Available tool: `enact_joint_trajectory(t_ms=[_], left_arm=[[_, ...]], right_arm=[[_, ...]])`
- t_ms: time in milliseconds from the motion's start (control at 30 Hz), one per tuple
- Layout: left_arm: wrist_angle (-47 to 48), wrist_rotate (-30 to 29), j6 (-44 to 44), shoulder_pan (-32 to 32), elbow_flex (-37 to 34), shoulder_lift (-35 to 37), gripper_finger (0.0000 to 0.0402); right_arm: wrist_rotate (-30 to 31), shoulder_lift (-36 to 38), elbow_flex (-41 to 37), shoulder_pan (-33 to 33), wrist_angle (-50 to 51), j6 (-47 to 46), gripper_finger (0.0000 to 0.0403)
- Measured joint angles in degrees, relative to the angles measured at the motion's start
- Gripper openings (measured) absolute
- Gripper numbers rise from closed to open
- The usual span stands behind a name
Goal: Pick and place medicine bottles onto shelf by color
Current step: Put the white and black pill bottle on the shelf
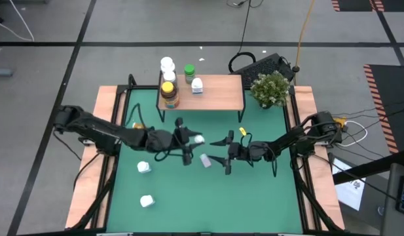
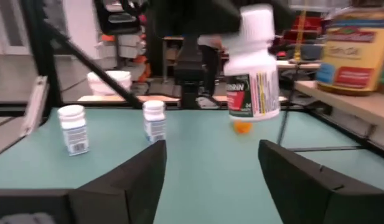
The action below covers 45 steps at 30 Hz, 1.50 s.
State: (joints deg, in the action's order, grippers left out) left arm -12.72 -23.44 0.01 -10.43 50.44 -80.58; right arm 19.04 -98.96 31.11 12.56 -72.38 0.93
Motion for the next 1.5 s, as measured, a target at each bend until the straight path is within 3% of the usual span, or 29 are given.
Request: enact_joint_trajectory(t_ms=[300,433,800,1167,1500], left_arm=[[21.25,0.10,5.98,10.27,15.71,-1.63,0.0150],[23.27,2.54,7.12,16.14,20.01,-2.69,0.0150],[27.32,11.30,5.48,28.62,20.47,-2.68,0.0153],[26.63,13.58,6.72,30.02,20.33,-8.20,0.0156],[27.19,12.98,7.39,31.29,20.34,-8.73,0.0164]], right_arm=[[2.17,3.19,-2.38,-0.28,0.52,-0.43,0.0267],[2.12,3.35,-2.51,-0.26,1.64,-0.17,0.0267],[2.01,3.35,-2.51,-0.98,3.29,0.17,0.0267],[1.95,3.30,-2.51,-1.46,4.00,-0.22,0.0267],[1.91,3.28,-2.51,-1.54,4.78,-0.13,0.0267]])
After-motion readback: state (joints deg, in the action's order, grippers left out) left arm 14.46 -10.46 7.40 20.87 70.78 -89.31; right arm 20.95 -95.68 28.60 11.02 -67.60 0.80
